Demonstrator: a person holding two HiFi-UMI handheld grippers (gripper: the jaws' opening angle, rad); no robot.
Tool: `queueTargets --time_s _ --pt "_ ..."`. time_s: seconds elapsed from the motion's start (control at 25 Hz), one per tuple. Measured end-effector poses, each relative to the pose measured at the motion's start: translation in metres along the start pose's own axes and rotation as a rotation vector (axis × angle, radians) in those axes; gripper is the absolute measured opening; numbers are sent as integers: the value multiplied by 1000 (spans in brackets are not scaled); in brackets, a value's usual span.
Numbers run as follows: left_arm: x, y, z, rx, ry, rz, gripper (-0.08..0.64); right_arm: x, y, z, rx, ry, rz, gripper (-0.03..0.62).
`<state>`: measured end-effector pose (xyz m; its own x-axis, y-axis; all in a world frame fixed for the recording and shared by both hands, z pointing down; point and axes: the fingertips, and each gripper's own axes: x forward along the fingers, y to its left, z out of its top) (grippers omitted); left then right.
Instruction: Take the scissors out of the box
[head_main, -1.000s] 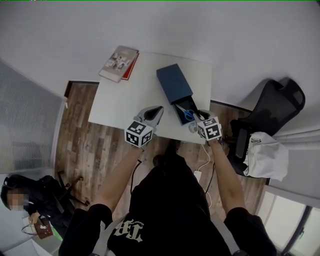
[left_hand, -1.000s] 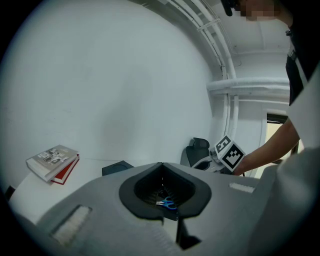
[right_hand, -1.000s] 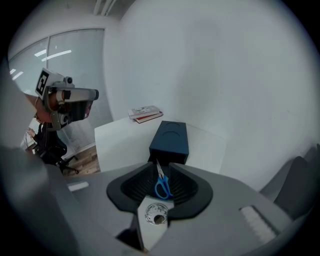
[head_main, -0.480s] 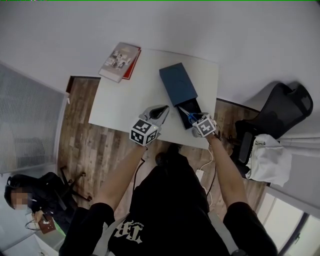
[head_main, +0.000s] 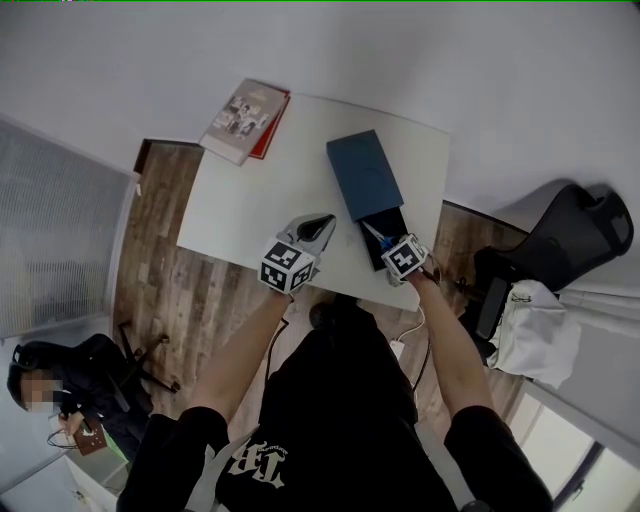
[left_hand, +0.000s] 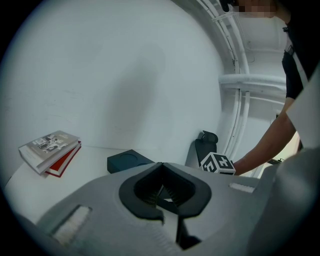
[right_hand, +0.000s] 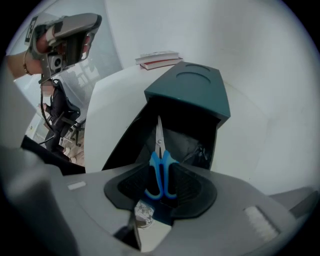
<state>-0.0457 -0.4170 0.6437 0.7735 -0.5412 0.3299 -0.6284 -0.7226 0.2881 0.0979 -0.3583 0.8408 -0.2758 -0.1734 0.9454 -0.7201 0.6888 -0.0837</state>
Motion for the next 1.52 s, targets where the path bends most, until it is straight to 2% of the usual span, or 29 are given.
queueTargets --time_s 0.32,0.44,0.52,0.64,0.76,0.88,1.12,1.28,1.44,1.52 --pt "1 15 -2 -19 4 18 -3 8 -3 1 37 67 7 143" --pt "0 18 -5 -24 8 22 -3 4 -1 -10 83 138 17 135" --pt "-1 21 -5 -27 9 25 -3 2 -7 -12 80 160 -12 135" --pt "-3 24 -5 -30 6 31 -3 2 -3 -9 91 149 15 135" --pt "-4 26 -5 -31 6 38 -3 2 -8 -18 45 206 -30 133" --pt "-8 29 -6 -35 5 43 -3 14 1 -7 -16 147 2 129" --pt "-18 27 -7 -34 2 54 -3 18 4 -3 -24 108 16 96" --pt "-26 25 -5 -25 -4 52 -3 9 2 -3 15 87 6 92" --pt "-37 22 -2 -20 -18 56 -3 -17 -1 -16 79 133 -48 91" --pt "-42 17 -1 -16 -25 53 -3 -23 14 -8 114 81 4 91"
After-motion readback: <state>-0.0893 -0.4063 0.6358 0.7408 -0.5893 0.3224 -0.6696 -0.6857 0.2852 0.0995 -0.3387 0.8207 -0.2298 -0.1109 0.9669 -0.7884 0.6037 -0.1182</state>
